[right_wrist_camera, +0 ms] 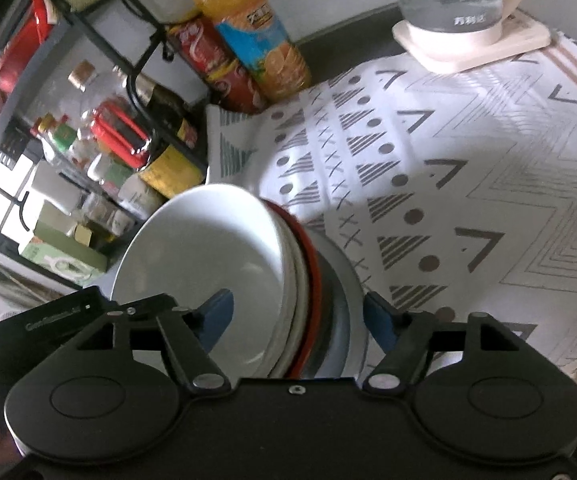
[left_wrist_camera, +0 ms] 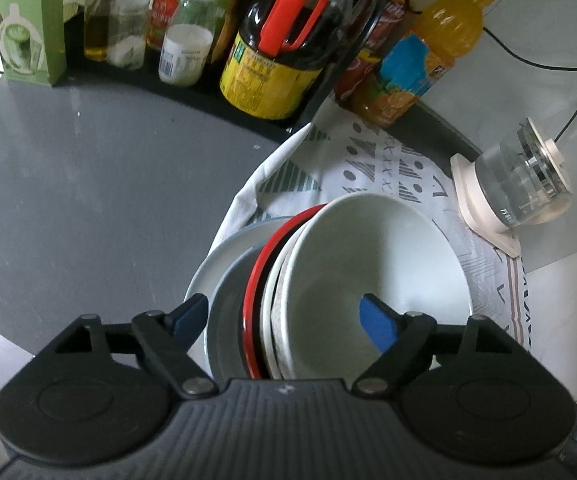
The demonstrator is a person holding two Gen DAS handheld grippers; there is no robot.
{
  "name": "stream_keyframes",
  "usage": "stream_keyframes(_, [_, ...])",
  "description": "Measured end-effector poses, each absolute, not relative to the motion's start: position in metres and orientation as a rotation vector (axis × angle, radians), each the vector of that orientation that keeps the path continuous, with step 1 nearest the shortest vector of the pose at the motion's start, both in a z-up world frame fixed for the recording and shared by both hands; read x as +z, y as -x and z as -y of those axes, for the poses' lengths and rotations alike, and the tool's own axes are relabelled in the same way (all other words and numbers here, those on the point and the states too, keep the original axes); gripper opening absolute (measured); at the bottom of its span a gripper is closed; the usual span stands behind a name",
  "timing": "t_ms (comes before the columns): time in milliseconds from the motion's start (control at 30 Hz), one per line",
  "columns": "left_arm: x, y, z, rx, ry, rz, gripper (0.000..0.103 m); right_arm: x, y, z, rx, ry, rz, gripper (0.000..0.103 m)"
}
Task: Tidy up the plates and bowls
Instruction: 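Open both grippers and pull them back from the dish stack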
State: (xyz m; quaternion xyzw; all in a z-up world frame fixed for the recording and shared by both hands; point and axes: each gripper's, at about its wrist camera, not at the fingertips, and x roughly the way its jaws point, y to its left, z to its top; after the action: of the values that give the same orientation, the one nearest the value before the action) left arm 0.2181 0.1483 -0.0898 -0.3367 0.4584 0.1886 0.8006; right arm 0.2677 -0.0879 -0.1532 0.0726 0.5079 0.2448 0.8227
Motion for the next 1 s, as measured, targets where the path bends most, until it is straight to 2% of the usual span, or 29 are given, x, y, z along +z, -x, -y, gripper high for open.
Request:
stream_keyframes(167, [-0.08, -0.212, -0.144, 0.396, 0.703, -0.957, 0.083, -0.146, -0.261, 0.099, 0.499, -0.176, -1.043, 0.08])
stream_keyframes(533, [-0.05, -0.182, -0.116, 0.317, 0.625, -0.955, 0.092, -0.124, -0.22, 0.146, 0.425, -0.23, -0.973, 0.082])
stream_keyframes(667, [-0.041, -0.169, -0.105, 0.291, 0.593, -0.958, 0.094, -0.113, -0.202, 0.161, 0.394, -0.257, -0.927, 0.091])
stream_keyframes(833, [-0.029, -0.152, -0.089, 0.244, 0.562, -0.948, 0.095, -0.103, -0.178, 0.179, 0.364, -0.285, -0.888, 0.094])
stream_keyframes(933, [-0.022, -0.144, -0.08, 0.217, 0.553, -0.934, 0.096, -0.097, -0.165, 0.186, 0.338, -0.288, -0.864, 0.101])
stream_keyframes(1000, [-0.018, -0.137, -0.076, 0.205, 0.549, -0.926, 0.096, -0.092, -0.155, 0.191, 0.319, -0.289, -0.847, 0.103])
